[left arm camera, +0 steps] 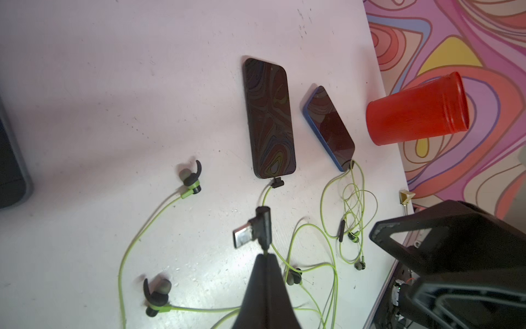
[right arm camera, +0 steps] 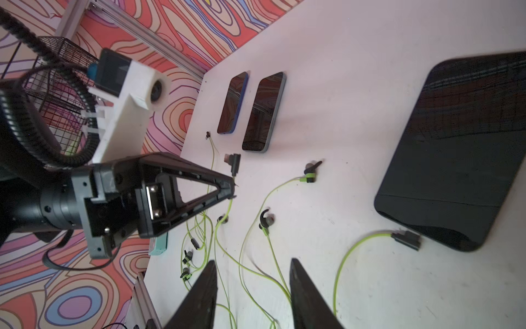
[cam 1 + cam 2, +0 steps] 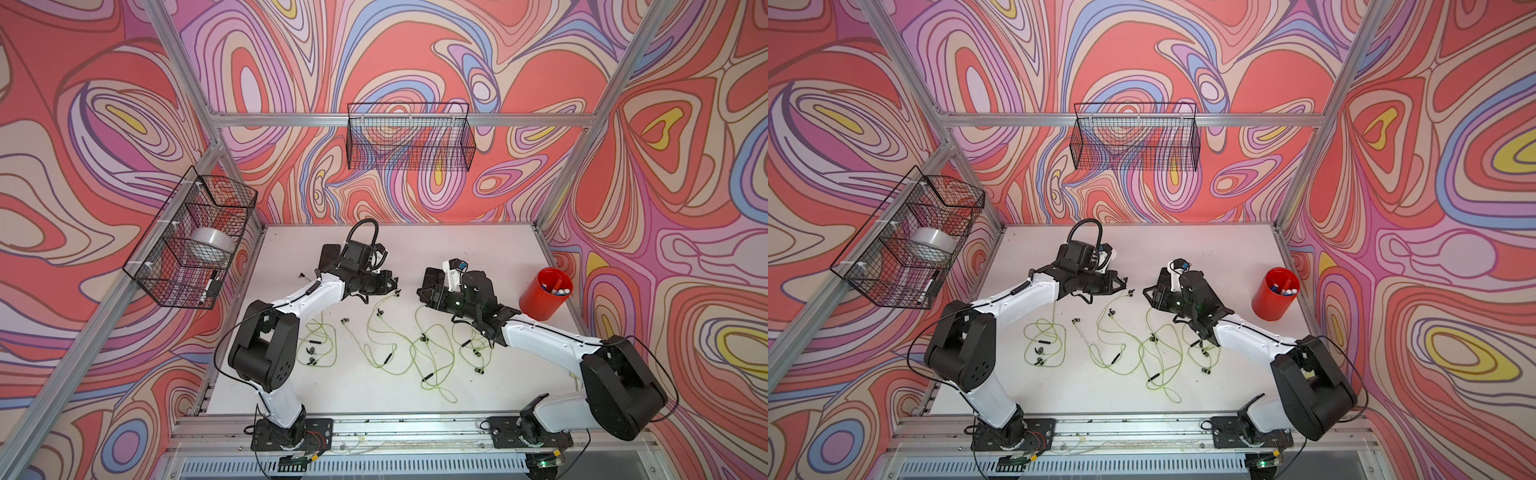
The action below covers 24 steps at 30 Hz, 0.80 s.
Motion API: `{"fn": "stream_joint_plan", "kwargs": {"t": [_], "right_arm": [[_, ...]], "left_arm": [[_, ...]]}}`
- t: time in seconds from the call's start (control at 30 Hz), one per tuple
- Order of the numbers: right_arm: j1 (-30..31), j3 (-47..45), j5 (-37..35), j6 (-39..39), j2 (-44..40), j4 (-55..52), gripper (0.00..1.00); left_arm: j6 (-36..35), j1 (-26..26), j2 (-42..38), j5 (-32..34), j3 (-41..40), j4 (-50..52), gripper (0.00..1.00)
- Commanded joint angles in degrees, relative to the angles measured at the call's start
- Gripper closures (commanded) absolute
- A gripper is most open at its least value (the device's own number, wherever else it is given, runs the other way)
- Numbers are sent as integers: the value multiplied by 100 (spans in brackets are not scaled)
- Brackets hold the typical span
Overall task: Plug wired earphones into phones
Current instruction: Pick up the wired earphone from the center of the board.
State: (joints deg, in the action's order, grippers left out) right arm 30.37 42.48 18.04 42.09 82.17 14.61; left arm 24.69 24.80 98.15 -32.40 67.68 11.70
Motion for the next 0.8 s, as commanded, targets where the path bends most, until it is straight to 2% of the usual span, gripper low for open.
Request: {"fn": "stream_joint_plan", "kwargs": {"t": [0.0, 0.2, 0.47, 0.63, 0.77], "right_arm": [[167, 361, -82, 30, 306, 315, 57], [236, 507, -178, 168, 598, 535, 61], [233, 393, 156, 344, 558, 927, 63], [236, 400, 156, 327, 536, 868, 63], [225, 375, 241, 431, 613, 1055, 67]], "left_arm": [[261, 54, -408, -350, -172, -666, 100], [-175, 144, -559, -516, -351, -602, 100], [-575, 143, -536, -811, -355, -468, 100], [-661, 142, -529, -1074, -393, -528, 100], [-783, 144, -541, -1252, -406, -513, 100]]}}
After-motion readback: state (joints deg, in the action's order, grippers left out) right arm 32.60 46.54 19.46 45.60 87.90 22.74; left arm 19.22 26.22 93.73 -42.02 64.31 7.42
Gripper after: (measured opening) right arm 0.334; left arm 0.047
